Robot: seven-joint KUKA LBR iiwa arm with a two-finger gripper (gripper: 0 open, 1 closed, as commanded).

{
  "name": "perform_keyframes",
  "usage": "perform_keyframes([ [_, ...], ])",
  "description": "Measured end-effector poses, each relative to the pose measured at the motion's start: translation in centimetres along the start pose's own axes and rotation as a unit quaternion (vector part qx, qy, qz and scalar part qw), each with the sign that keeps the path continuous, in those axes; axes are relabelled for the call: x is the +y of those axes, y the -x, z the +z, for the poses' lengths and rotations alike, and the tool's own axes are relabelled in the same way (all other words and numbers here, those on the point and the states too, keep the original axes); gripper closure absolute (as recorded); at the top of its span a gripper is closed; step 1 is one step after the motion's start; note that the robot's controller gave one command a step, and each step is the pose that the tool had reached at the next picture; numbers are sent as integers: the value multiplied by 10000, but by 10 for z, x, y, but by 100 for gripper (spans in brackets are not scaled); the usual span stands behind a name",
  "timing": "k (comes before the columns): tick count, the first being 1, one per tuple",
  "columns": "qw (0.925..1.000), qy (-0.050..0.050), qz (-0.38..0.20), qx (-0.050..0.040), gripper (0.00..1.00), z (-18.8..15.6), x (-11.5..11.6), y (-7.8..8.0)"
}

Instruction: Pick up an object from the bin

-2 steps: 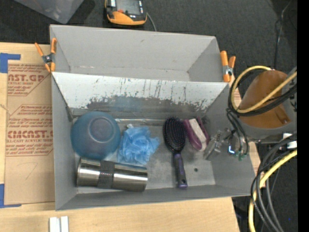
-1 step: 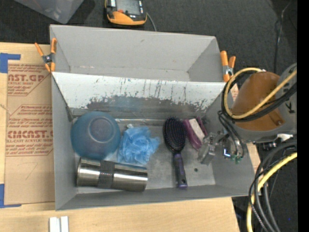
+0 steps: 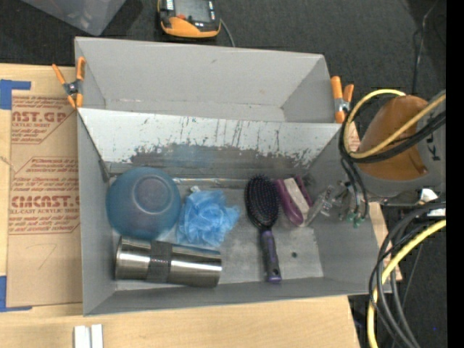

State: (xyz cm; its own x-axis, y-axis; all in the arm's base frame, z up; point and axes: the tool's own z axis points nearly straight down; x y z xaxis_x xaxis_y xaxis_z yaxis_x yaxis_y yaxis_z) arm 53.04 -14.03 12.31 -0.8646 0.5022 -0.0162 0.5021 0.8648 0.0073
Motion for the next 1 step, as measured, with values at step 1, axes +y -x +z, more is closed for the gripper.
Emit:
perform_keyframes([
  [1, 9843, 0, -1764, 17, 100, -10, -10, 1],
])
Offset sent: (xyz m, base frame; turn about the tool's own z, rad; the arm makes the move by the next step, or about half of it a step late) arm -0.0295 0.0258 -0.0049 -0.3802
